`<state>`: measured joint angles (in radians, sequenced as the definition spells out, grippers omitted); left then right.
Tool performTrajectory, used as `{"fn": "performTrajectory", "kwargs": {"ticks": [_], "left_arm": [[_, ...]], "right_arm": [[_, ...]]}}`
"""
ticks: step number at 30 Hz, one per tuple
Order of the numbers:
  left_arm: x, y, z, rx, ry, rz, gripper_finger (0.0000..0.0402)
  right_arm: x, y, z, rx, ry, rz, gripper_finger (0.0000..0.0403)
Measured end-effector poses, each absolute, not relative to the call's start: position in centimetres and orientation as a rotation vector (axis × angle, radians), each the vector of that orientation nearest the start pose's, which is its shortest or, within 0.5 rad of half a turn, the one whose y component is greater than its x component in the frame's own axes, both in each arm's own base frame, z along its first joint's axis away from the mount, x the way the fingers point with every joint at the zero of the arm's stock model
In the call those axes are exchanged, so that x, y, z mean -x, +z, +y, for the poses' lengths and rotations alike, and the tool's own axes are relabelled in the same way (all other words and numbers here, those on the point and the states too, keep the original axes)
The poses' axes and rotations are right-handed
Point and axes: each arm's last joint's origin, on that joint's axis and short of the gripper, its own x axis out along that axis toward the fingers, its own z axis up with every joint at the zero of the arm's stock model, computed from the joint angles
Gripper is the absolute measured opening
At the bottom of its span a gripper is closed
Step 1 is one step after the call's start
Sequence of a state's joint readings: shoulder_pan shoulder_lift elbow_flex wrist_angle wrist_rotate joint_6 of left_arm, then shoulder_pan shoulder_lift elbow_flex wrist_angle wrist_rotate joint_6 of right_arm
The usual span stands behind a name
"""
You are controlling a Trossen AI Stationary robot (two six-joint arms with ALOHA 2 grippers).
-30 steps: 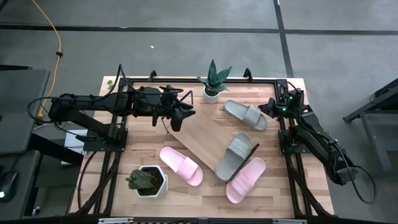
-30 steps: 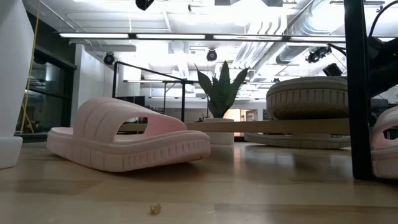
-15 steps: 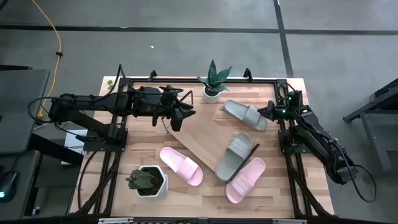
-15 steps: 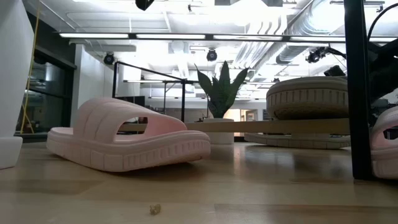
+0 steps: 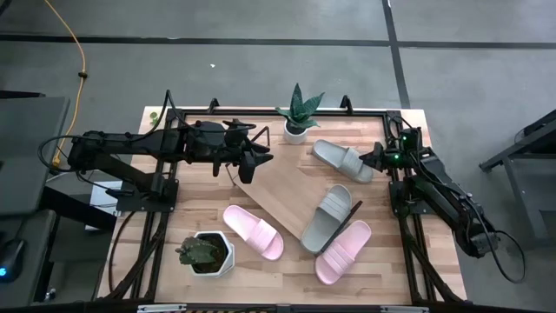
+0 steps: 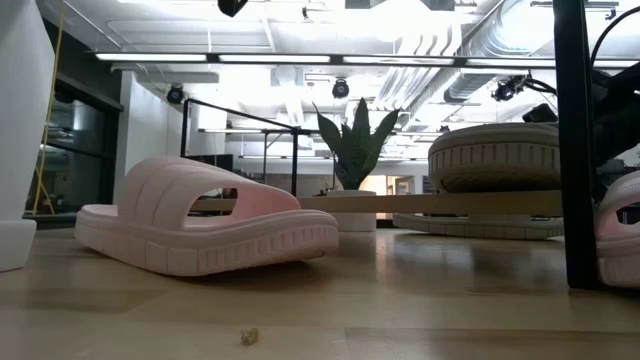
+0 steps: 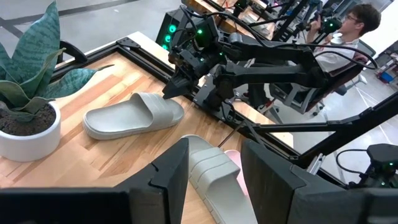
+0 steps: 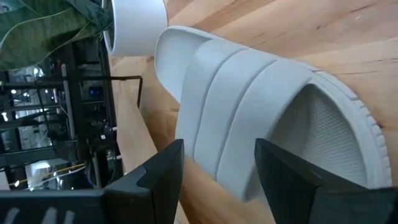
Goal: Pick and place slides into the shelf
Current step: Put the gray slide on the shelf
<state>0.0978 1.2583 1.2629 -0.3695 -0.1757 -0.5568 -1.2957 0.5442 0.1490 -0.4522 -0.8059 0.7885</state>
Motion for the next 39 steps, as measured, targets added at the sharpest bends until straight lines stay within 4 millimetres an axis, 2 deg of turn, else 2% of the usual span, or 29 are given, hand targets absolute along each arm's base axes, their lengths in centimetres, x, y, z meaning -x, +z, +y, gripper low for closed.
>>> {"fn": "performTrajectory", "kwargs": {"ticks": [19, 39], "left_arm": [[-27.17, 38.15, 3.18, 0.53, 0.365, 0.281, 0.0136], [-27.16, 38.15, 3.22, 0.519, 0.379, 0.278, 0.0136]], "right_arm": [[-4.67, 12.83, -9.55, -1.53, -0.745, 0.275, 0.0188], [-4.78, 12.95, -9.91, -1.503, -0.737, 0.255, 0.0188]]}}
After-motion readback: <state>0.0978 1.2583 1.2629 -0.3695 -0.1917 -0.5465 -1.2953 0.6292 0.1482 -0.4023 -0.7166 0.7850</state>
